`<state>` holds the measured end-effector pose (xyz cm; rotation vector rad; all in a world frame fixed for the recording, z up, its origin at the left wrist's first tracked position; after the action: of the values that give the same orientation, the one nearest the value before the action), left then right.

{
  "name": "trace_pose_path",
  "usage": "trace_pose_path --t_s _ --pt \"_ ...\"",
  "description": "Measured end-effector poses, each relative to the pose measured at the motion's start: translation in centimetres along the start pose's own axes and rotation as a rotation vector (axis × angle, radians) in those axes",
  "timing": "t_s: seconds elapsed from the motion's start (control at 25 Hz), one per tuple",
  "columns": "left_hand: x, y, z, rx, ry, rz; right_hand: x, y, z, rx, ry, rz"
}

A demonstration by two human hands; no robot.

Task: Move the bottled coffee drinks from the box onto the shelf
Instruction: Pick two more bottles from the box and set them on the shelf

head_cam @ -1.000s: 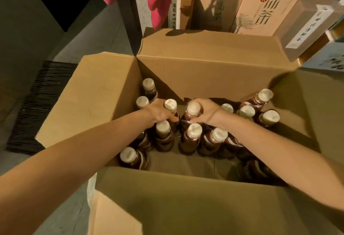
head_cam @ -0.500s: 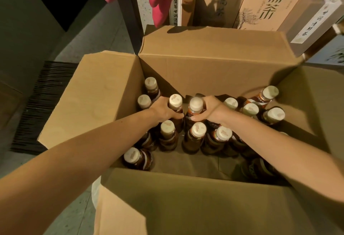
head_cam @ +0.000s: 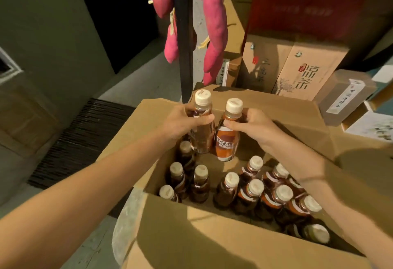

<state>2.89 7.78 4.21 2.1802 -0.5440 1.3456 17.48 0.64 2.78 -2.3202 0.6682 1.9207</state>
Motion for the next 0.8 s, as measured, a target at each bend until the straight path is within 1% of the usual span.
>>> trace_pose_path --t_s 0.12,0.24,0.36,0.52,0.64,0.8 --pt "3.9 3.4 -4.9 0.195 0.085 0.086 -6.8 1.0 0.7 0.016 -0.072 -0.149" --pt "6.9 8.2 -10.8 0.422 0.153 0.166 -13.7 2.9 3.4 -0.068 -0.147 -0.306" --pt "8.3 13.0 -16.3 0.567 0.173 0.217 -19.9 5.0 8.2 -0.197 -0.206 -0.446" --pt "7.3 20.8 -24.0 0.77 0.201 0.218 -26.5 8.5 17.4 -0.397 -0.242 -0.563" --pt "5.1 27.6 -29.4 0.941 0.204 0.173 -29.6 11.3 25.5 -0.558 -0.253 -0.575" --pt "0.5 37.2 -37.4 1.122 0.199 0.127 -32.8 15.7 37.3 -0.731 -0.253 -0.596"
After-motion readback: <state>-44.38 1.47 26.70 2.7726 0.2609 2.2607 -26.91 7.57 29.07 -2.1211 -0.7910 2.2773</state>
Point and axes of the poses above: each hand's wrist, its own y-axis away from the middle knuckle, its own z-axis out of the palm, x = y × z, the point moved 9 cm from there along -y, towards the middle knuckle, and after that the axes turned 7 degrees about -y, right-handed, at the moved point
